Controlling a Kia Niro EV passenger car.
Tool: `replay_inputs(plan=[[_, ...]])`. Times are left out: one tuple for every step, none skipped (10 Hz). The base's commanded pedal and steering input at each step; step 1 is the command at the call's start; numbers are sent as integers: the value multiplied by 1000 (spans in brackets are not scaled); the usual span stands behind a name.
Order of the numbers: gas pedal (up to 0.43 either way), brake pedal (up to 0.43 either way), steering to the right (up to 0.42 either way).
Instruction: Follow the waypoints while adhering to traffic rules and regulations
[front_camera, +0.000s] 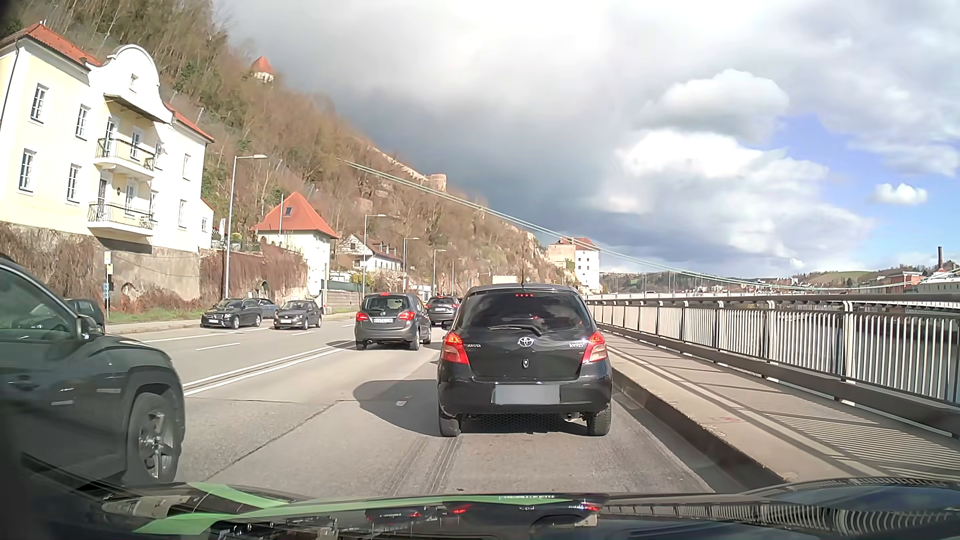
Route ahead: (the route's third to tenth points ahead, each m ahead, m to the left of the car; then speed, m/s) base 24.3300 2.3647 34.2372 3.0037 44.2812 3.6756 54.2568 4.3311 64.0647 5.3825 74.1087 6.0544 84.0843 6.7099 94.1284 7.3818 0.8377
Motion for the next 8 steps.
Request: replay_inputs(plan=[[0,104,5],[0,116,5],[0,134,5],[0,134,5],[0,134,5],[0,134,5],[0,134,5],[0,128,5]])
